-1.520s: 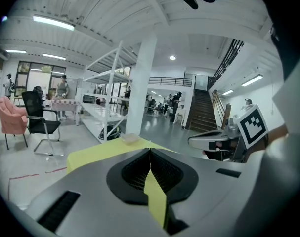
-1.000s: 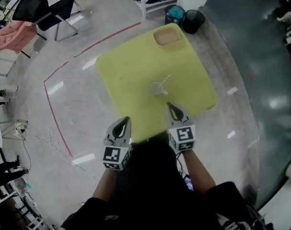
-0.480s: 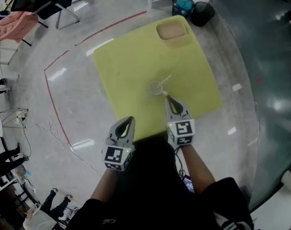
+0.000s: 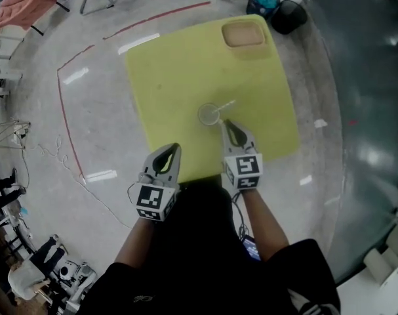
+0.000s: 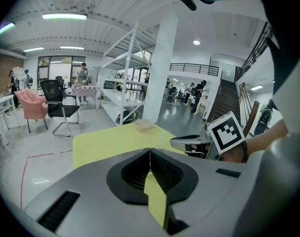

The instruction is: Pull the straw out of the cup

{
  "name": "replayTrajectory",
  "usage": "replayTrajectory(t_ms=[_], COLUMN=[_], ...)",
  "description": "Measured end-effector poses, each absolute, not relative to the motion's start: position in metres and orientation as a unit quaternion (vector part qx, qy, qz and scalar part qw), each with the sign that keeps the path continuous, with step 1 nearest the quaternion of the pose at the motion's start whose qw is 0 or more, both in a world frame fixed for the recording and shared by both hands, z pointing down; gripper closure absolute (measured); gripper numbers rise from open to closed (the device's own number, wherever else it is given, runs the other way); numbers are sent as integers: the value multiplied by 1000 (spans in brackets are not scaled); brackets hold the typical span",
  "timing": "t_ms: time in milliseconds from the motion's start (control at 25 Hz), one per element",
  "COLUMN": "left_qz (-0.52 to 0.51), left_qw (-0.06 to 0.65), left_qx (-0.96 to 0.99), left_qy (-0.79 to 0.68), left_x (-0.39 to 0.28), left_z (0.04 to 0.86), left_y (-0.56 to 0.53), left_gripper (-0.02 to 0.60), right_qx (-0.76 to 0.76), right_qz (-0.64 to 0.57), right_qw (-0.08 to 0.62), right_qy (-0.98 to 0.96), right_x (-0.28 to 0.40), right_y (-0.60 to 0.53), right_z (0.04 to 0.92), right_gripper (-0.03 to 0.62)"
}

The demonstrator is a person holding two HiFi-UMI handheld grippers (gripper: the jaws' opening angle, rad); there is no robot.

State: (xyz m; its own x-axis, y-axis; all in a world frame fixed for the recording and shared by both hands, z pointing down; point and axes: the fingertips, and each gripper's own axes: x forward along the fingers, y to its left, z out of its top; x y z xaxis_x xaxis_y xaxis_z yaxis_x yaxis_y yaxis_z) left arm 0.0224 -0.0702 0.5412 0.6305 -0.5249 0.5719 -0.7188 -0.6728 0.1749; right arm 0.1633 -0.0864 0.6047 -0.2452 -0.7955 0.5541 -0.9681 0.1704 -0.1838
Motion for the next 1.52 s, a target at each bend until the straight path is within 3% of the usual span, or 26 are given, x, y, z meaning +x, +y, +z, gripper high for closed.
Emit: replayTrajectory(t_ms=[480, 640, 1520], left_qz=[244, 243, 232], left_qw=[208, 210, 220], left_qx=[868, 865, 849], left_qy=[-378, -386, -421], left_x=[10, 4, -24], left_z=[545, 546, 543], left_y=[-75, -76, -80], left_gripper=[537, 537, 537], right_qx=[589, 590, 586], right_qz=[301, 321, 351], right_qw=[142, 135, 124], right_qy=[-737, -729, -720], right_x=[166, 167, 161], right_y=[-102, -106, -128], right_z=[619, 628, 644], right_gripper=[572, 480, 459])
